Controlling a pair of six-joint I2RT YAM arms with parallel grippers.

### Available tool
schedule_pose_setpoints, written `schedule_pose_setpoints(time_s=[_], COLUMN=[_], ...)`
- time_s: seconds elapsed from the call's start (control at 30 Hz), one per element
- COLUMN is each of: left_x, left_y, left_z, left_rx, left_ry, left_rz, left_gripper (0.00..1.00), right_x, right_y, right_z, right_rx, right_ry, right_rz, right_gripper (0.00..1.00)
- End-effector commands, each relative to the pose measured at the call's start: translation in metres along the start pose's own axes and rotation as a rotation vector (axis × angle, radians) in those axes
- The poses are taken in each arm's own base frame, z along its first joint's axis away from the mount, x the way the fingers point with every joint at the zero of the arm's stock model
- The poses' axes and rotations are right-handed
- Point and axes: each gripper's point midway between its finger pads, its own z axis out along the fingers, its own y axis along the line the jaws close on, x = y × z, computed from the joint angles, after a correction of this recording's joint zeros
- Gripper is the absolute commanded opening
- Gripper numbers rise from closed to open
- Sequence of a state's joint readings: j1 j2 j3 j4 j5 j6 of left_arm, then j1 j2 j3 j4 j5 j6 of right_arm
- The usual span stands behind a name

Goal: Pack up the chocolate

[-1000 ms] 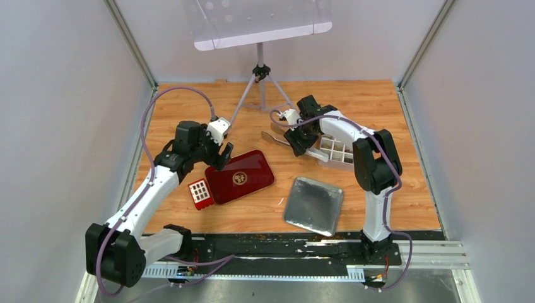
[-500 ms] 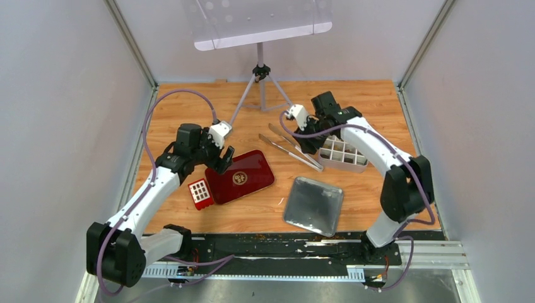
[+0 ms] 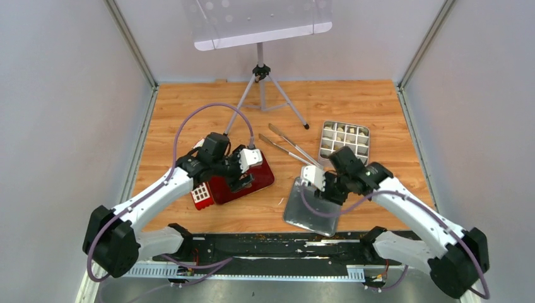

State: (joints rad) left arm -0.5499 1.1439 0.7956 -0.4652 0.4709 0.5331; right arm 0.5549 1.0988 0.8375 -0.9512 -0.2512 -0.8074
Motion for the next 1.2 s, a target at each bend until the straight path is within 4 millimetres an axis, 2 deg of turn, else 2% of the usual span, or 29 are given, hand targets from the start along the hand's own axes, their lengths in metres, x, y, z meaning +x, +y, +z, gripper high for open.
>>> schedule_pose_setpoints(time_s=[0.0,0.13,0.23,0.33,0.47,0.6,0.83,1.0,1.17], left_x=[-0.015,-0.002,0.006,0.004,-0.003,-0.015,-0.023,-0.030,-0.035], left_y=[0.016,0.031,0.041,0.043,0.044,0.050,0.052,0.054,0.048], left_z=[0.007,0.003,-0.008,-0.018,-0.030,-0.047,-0.059,-0.070,-0.080], left_rx=[-0.070,-0.209,-0.320,-0.364,-0.409,-0.447,-0.473,-0.504,-0.505], left_ry=[-0.044,-0.018,0.003,-0.015,-0.073,-0.136,-0.179,-0.207,-0.251], left_rz=[-0.066,-0.206,-0.295,-0.316,-0.310,-0.326,-0.288,-0.254,-0.211], left_gripper=[0.80,0.81,0.82,0.83,0.83,0.84,0.85,0.87,0.88], right_x=[-0.018,-0.021,-0.034,-0.046,-0.045,-0.043,-0.046,-0.043,-0.037], right_y=[0.050,0.075,0.098,0.116,0.135,0.127,0.137,0.118,0.118], right_z=[0.008,0.020,0.028,0.034,0.041,0.055,0.072,0.088,0.095], right_rx=[-0.081,-0.153,-0.228,-0.243,-0.288,-0.214,-0.206,-0.079,-0.080], right_ry=[-0.095,-0.099,-0.130,-0.163,-0.148,-0.093,-0.082,-0.042,-0.007], right_rz=[-0.216,-0.268,-0.245,-0.270,-0.328,-0.307,-0.332,-0.282,-0.281], right_gripper=[0.39,0.40,0.40,0.43,0.44,0.42,0.36,0.31,0.29])
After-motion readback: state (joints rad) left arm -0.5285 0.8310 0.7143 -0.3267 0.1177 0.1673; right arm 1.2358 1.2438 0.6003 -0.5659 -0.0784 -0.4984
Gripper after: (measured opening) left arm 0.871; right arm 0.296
